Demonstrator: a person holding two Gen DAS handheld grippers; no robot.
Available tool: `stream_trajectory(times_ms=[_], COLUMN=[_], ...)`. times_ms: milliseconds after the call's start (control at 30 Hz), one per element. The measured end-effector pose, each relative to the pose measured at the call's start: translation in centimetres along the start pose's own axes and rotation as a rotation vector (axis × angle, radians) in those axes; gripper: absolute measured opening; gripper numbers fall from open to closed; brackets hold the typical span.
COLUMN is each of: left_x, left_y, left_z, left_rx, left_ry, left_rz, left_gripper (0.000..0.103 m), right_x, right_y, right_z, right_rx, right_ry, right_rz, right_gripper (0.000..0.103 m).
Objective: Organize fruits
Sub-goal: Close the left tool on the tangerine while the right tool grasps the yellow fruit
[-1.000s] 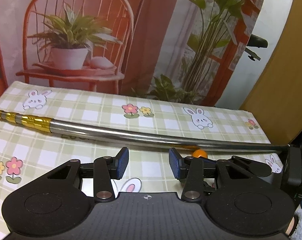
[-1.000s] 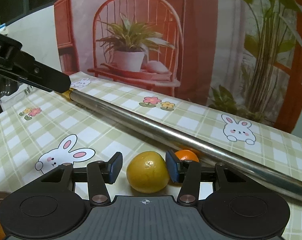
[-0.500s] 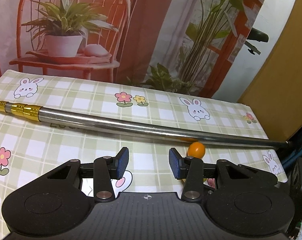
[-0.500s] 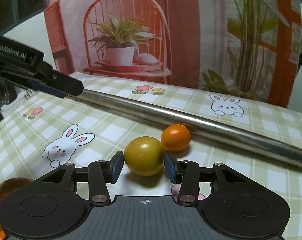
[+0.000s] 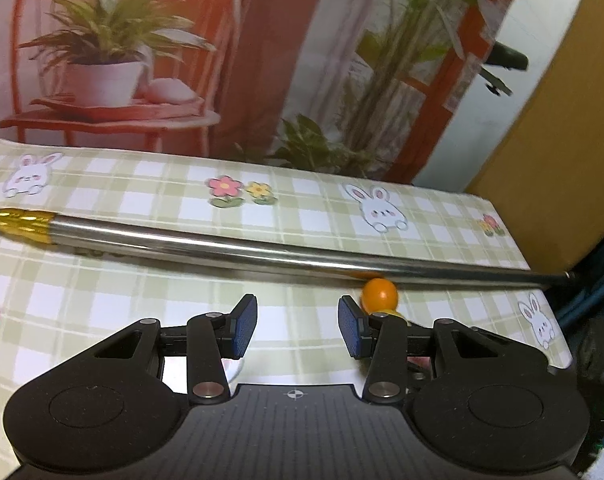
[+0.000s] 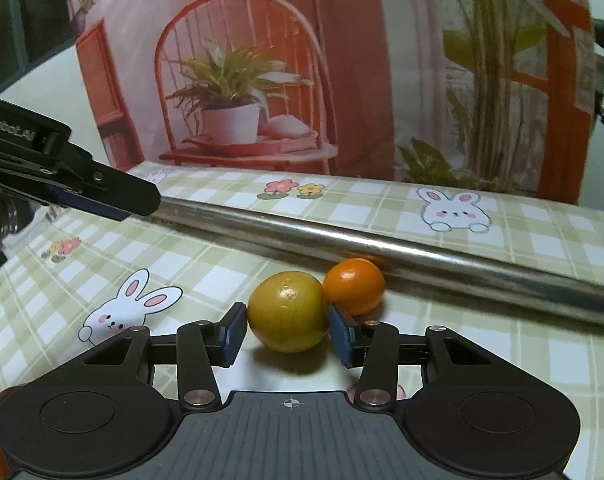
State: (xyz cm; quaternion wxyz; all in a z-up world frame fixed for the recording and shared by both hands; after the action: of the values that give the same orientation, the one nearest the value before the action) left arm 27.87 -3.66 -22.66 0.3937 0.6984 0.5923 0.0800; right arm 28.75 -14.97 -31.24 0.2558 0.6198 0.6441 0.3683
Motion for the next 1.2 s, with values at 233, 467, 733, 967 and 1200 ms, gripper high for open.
stream_trajectory(times_ms=[233, 467, 733, 967, 1200], left_x=[-2.2, -3.6, -4.0, -4.7, -4.2], left_y=[-0.4, -0.4, 0.4, -0.2, -0.3], left_z=[3.9, 8.1, 10.8, 11.4, 9.5], left_rx=[0.043, 0.100, 0.140, 0.166, 0.163], left_ry=[-0.087, -0.113, -0.099, -0.090, -0.071], left_rz=[0.095, 0.097, 0.064, 0.113, 0.144], left_gripper=[0.048, 0.050, 0.049, 0.036, 0.036], right_x=[-4.0, -6.8, -6.0, -6.2, -6.3], right_y=[-2.1, -3.7, -4.1, -4.4, -4.5], right_z=[-4.1, -6.1, -6.3, -6.6, -6.5], right_rx=[-0.086, -0.110, -0.123, -0.133, -0.128], right_ry=[-0.071, -0.124, -0.135, -0.128, -0.116], right_rz=[0.170, 0.252, 0.222, 0.245, 0.257], right_gripper=[0.039, 0.038, 0.039, 0.039, 0.040])
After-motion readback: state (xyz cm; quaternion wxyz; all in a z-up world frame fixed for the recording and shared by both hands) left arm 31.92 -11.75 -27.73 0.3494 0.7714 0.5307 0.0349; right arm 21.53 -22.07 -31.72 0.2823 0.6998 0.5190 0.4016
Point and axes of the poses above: each gripper's, at about its wrist camera, not at the fingertips, and z roughly the way its jaws point, x to its left, y to its top, the point moved 2 cm from there along z, roughly the way its jaws point, and after that the axes turned 8 degrees about -y, right-handed, at the moved point
